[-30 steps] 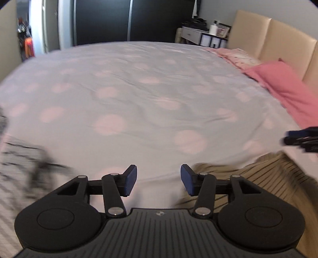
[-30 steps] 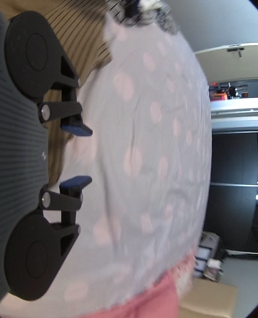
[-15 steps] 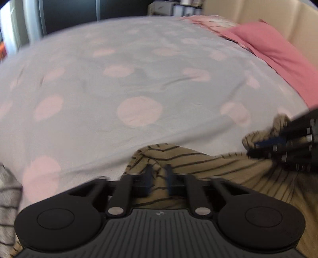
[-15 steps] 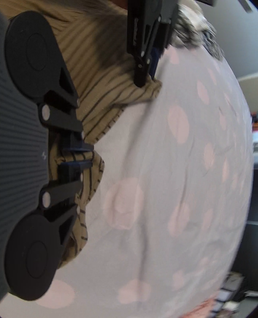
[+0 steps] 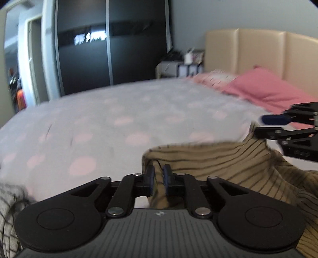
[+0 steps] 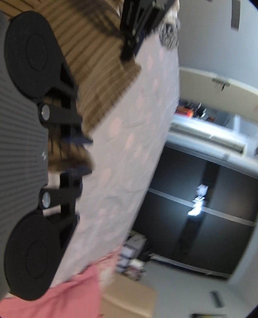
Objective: Fold clothes
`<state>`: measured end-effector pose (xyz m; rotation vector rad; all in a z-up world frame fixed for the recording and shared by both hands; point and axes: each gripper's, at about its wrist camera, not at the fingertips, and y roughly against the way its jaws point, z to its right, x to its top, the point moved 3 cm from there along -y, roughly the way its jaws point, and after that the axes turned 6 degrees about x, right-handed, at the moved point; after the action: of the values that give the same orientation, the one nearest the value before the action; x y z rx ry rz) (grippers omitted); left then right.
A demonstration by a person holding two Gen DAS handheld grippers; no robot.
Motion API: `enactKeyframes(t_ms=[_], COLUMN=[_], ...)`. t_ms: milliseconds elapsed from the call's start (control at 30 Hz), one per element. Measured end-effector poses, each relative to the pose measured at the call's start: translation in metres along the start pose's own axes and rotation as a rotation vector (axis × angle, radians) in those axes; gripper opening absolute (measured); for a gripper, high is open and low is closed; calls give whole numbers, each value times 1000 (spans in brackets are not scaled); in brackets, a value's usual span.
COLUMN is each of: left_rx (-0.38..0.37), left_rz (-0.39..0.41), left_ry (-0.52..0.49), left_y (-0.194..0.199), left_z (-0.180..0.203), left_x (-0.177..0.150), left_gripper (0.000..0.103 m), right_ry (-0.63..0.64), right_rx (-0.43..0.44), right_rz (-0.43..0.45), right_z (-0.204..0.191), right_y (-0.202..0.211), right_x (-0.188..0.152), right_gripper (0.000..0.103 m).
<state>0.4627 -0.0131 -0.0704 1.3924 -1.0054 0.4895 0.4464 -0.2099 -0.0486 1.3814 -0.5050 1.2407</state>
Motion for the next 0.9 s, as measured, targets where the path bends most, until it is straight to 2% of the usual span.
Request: enactKeyframes(t_ms=[67,133,233,300,533,767,900], left_rx=[21,41,84,114,211,273,243], left_rz=[-13,-31,-67,-88,-130,-235,-260], left_ry=[10,19,13,12,11,49,64], left_y=[-3,-6,1,14,91,157,183], left_z=[-5,-13,-34,-48,-95,-119,-112], left_x=[-1,-3,-11,-18,-43,-83,-107], left_gripper=[31,42,42,42,49,50,54], right_ry=[-48,-75,-112,-137,-229,-310,-331], right_rx=[-10,-21,-49,-64,-112,-97,-81], right_rz=[-41,-80,-157,-201,-331,-391,-424], right_z=[13,24,44,56,93,81,69], right_y=[-6,-8,-5,12,87,177,224], right_x=[-2,-5,-13,-23,-59,-95,-113], right_gripper=[37,37,37,37,38,40,43])
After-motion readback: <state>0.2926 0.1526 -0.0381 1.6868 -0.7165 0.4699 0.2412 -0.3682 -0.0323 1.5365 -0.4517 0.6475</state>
